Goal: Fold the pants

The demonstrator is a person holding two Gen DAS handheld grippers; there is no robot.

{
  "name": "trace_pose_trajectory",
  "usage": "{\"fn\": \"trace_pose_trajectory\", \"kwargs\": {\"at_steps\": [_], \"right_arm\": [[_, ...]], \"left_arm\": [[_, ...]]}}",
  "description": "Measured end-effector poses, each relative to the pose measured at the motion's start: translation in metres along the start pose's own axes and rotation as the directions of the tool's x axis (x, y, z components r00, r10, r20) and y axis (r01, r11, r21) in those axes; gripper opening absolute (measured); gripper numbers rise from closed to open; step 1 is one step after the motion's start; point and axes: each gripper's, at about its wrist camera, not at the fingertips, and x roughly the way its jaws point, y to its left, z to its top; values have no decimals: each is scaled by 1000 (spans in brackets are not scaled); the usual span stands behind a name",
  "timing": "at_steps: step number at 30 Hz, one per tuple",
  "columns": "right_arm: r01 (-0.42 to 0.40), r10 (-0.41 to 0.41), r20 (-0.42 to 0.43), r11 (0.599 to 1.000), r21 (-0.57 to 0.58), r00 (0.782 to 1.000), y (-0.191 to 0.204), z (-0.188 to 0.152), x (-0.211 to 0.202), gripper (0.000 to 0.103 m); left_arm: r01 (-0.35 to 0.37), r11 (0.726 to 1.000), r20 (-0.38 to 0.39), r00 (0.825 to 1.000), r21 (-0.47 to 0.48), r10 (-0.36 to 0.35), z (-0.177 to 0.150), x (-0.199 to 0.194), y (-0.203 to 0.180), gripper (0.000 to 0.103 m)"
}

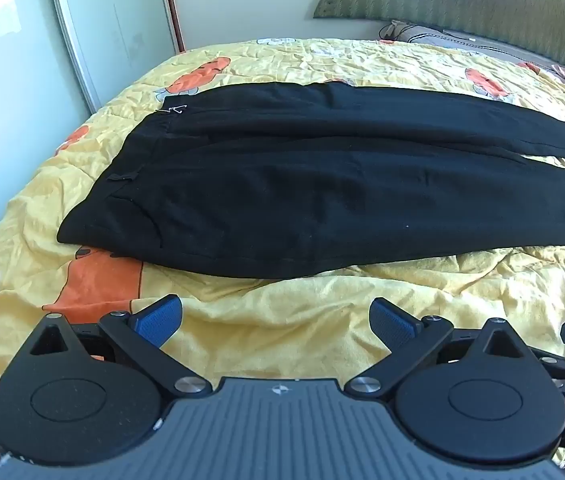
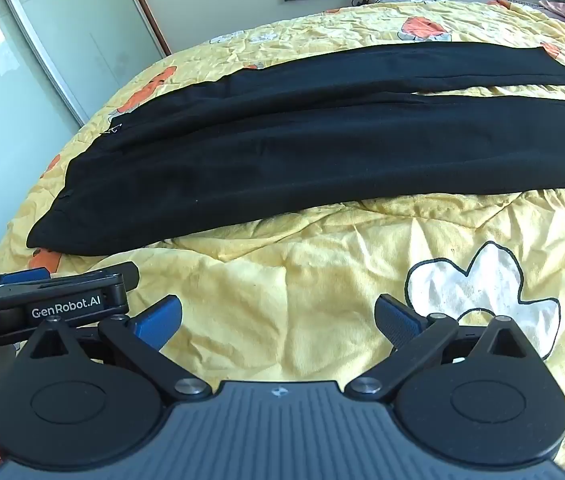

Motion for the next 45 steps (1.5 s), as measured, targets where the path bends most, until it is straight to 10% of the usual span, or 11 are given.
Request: {"fn": "trace_pose_trajectory", "kwargs": {"at_steps": [45], "right_arm": [[-12,12,-7,1000,11,1000,-1,-1,4,103]], "left_arm": [[-25,1000,-8,1000,-1,25,-4,4,0,99]]}}
